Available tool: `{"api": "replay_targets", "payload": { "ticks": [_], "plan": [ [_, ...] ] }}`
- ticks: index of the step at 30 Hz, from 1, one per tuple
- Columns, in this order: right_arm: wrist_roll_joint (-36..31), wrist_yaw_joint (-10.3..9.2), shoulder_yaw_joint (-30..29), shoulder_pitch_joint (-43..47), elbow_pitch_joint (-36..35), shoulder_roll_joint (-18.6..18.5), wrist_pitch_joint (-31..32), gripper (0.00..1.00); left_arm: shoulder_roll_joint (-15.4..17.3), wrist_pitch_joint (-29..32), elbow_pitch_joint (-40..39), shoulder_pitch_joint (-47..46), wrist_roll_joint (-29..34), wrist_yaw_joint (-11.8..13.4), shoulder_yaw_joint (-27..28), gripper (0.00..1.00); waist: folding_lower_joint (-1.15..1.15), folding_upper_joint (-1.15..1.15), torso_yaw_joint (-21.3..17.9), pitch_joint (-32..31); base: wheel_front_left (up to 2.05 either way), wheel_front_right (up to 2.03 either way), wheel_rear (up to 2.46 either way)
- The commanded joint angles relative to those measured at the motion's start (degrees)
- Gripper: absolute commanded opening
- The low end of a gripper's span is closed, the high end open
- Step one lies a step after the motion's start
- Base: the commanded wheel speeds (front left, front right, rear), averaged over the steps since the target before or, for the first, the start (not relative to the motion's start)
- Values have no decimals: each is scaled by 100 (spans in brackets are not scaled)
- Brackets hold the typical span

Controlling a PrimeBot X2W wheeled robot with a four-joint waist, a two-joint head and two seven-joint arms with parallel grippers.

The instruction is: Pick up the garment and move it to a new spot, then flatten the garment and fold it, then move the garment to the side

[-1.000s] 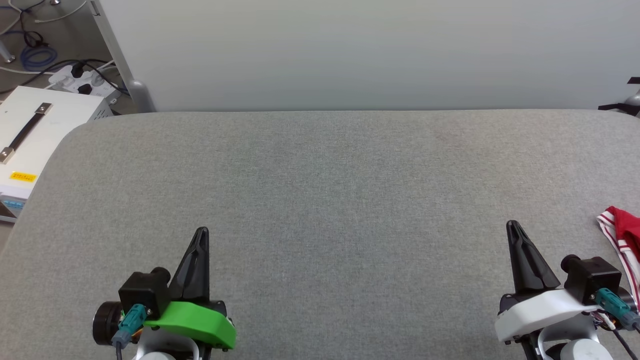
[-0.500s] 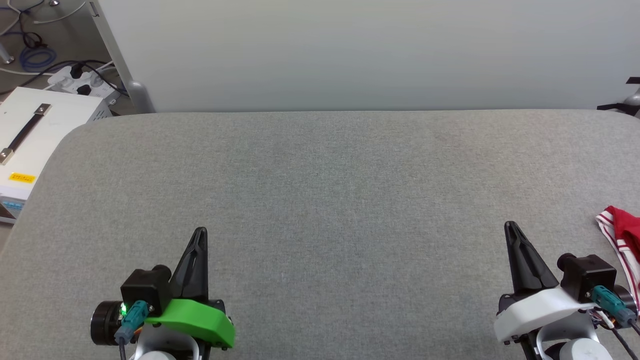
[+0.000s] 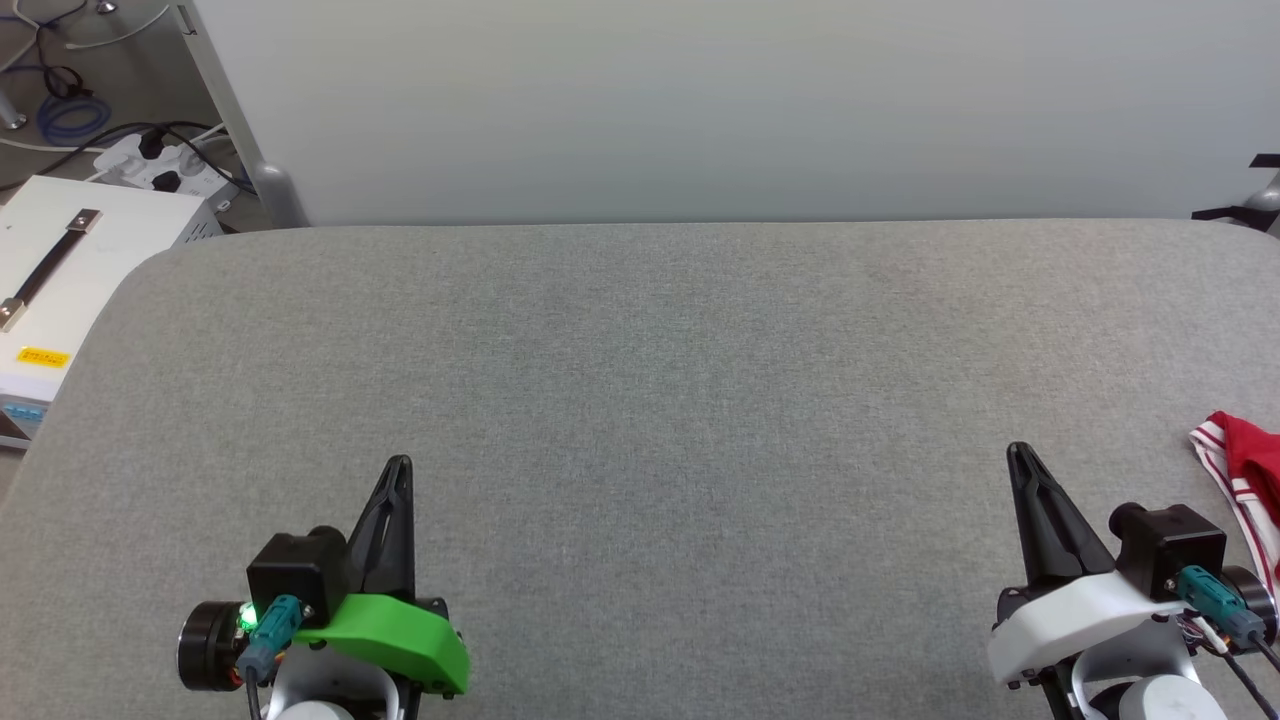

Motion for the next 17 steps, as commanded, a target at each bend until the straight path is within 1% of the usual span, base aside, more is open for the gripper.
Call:
{"api": "replay_targets", "payload": {
  "ticks": [1,17],
  "plan": [
    [-77,-2,-15,5,-37,20,40,0,-28,37,-39,-27,89,42,28,0,0,0,-1,-1,0,0,0],
    [-245,-3,-28,6,-92,32,202,0,-41,220,-101,-34,257,132,59,0,0,0,-15,-8,0,0,0]
  ]
}}
